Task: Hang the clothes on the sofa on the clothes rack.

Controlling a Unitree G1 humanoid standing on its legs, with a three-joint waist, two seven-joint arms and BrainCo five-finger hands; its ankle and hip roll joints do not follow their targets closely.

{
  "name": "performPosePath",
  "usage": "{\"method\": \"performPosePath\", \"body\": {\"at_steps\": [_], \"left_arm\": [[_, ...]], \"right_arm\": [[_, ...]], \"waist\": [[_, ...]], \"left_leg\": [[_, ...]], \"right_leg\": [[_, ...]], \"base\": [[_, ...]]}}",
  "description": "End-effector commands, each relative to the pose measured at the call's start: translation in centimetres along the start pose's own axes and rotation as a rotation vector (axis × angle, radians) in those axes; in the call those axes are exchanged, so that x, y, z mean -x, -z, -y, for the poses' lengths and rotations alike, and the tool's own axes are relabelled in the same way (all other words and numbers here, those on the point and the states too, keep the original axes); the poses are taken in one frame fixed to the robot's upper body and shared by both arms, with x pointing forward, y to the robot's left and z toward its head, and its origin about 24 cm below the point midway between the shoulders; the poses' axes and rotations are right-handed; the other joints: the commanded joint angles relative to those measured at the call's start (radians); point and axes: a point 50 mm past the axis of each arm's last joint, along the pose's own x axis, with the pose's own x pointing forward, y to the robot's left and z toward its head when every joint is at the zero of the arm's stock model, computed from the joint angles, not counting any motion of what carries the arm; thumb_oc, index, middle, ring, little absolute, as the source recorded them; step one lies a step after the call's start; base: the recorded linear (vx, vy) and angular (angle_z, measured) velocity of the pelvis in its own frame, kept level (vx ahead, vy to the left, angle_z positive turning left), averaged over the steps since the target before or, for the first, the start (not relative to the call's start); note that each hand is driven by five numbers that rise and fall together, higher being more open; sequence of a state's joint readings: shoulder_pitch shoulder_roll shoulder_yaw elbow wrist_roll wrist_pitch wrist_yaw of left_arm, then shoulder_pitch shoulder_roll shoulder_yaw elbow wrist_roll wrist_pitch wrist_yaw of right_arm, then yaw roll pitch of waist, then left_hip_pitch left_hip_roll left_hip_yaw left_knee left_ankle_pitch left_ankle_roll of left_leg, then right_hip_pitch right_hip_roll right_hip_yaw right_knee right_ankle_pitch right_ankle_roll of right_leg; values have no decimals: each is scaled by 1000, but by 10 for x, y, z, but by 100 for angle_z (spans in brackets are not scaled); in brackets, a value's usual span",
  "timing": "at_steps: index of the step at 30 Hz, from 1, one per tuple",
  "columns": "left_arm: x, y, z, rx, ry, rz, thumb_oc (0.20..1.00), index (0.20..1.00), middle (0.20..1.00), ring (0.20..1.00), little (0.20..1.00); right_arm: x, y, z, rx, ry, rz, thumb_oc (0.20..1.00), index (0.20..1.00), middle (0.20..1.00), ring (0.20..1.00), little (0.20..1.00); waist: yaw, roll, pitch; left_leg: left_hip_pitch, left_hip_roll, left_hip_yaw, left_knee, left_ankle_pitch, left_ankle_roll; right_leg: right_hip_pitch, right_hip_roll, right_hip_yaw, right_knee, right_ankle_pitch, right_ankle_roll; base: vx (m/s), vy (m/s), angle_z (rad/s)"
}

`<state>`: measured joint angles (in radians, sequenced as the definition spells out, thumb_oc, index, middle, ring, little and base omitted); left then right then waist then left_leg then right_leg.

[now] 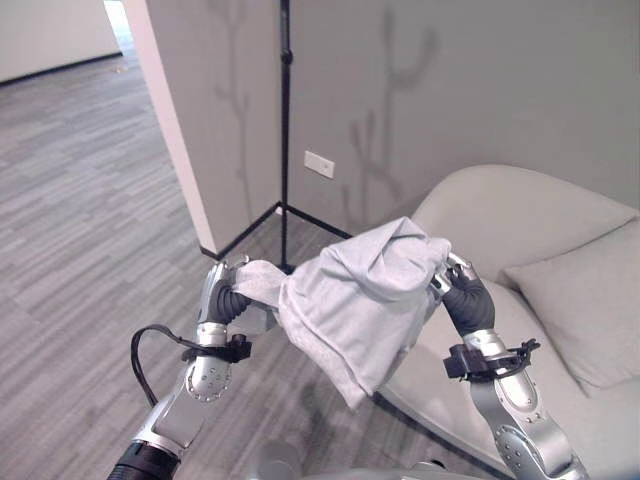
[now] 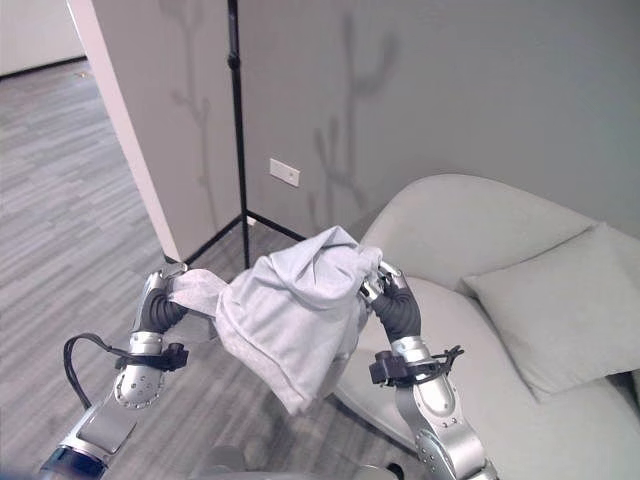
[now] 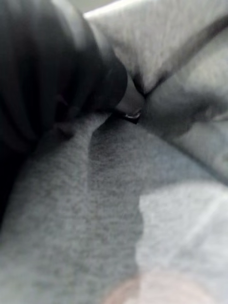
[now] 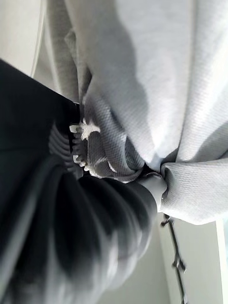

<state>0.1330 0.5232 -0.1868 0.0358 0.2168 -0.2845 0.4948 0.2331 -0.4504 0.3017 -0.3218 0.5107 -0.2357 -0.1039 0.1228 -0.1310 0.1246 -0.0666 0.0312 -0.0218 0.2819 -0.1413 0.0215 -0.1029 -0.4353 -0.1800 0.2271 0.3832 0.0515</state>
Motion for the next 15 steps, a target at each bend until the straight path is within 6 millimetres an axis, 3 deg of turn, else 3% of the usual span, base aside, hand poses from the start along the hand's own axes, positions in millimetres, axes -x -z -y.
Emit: {"method": "performPosePath", "body": {"at_steps": [1,2,3,5,6,8,10,12,13,15], "left_arm": [[-7,-25,-10,53,-13,140,200,200,200,200,200],[-6,-24,-8,55,7,129,200,200,200,200,200],[-6,-22,-4,64,38,116,200,200,200,200,200],[-4,-20,1,79,74,93,200,200,200,200,200],[-4,-20,1,79,74,93,200,200,200,200,200],[-4,-20,8,114,103,74,200,200,200,200,200],[-5,-21,9,133,101,79,200,200,200,200,200],[-6,-25,12,138,116,94,200,200,200,200,200],[-6,-25,13,167,100,88,200,200,200,200,200],[-6,-26,12,176,93,89,200,200,200,200,200]], "right_arm": [[-20,-49,9,79,-32,252,200,200,200,200,200],[-17,-51,12,95,-30,255,200,200,200,200,200],[-15,-50,17,102,-18,248,200,200,200,200,200],[-13,-48,20,102,-7,233,200,200,200,200,200],[-13,-48,20,102,-6,234,200,200,200,200,200],[-12,-49,22,107,10,239,200,200,200,200,200],[-12,-48,23,110,18,241,200,200,200,200,200],[-11,-50,24,100,41,252,200,200,200,200,200],[-16,-41,24,94,37,220,200,200,200,200,200],[-17,-43,22,100,28,227,200,200,200,200,200]], "waist": [[-18,8,-50],[-19,5,-51],[-27,-10,-55],[-35,-32,-57],[-35,-33,-58],[-49,-50,-55],[-51,-49,-45],[-57,-58,-48],[-61,-58,-62],[-57,-54,-62]], "left_leg": [[67,61,-90,-261,86,-32],[67,43,-89,-266,94,-28],[75,1,-101,-269,95,-23],[89,-37,-116,-277,98,-18],[86,-38,-115,-278,103,-18],[102,-83,-150,-293,106,-7],[102,-95,-158,-291,103,-4],[95,-121,-180,-266,82,1],[91,-116,-163,-219,40,-5],[72,-113,-140,-158,12,-9]], "right_leg": [[26,141,-48,-16,-253,83],[27,197,-56,-5,-309,66],[35,310,-21,-9,-395,37],[30,401,50,-20,-419,19],[28,400,51,-23,-415,19],[3,477,134,-46,-390,16],[-15,482,137,-46,-369,17],[37,457,119,-104,-377,2],[61,449,142,-146,-362,6],[75,446,155,-174,-350,6]], "base": [[-36,392,7],[41,433,23],[81,353,7],[83,188,26],[59,82,30],[101,79,30],[81,39,23],[134,-23,35],[158,-63,47],[76,-21,17]]}}
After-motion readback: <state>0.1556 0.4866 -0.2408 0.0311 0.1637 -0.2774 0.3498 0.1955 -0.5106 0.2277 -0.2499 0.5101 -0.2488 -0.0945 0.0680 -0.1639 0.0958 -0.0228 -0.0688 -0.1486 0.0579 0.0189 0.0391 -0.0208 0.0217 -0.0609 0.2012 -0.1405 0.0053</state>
